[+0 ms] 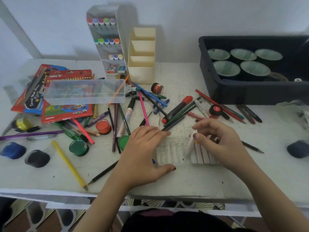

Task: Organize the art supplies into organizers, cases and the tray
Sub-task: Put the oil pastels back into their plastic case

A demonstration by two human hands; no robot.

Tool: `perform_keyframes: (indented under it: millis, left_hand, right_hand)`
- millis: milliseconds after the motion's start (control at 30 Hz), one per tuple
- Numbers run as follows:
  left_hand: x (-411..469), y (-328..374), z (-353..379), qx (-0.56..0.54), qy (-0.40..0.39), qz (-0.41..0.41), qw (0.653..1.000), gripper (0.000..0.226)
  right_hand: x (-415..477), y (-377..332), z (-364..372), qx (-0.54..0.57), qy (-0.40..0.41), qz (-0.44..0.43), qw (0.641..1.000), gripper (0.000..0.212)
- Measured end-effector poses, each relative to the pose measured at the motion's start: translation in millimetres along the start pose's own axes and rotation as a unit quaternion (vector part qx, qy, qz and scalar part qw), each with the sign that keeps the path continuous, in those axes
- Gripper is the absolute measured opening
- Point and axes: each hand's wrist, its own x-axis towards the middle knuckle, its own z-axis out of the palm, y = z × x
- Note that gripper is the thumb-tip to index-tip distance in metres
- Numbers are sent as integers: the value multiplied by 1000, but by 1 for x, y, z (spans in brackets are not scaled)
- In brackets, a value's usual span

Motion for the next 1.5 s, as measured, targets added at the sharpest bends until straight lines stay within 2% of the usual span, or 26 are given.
perform_keyframes:
  millis: [233, 400, 600, 767, 1200, 1400, 1500]
  left_hand:
    - [-4, 7, 7, 59, -2, -8, 998, 71]
    - [-10, 7, 11, 75, 24, -27, 997, 72]
    - [-18, 1, 11, 112, 43, -44, 992, 75]
    - [-18, -4, 12, 129, 22, -60, 990, 77]
    - [-18, -3, 13, 131, 31, -70, 988, 71]
    - [-18, -4, 14, 132, 34, -73, 988, 72]
    - [-17, -4, 13, 129, 39, -74, 988, 72]
  right_hand:
    - [4, 5, -2, -64, -65, -14, 996, 23]
    - [6, 4, -1, -62, -103, -17, 993, 22]
    - [2, 6, 4, -129, -86, -38, 987, 17]
    - [2, 3, 5, -187, -64, -68, 978, 19]
    - [-8, 11, 8, -219, -18, -102, 970, 26]
    - [-10, 17, 12, -211, -17, -114, 971, 27]
    - [-9, 16, 13, -240, -29, -119, 963, 31]
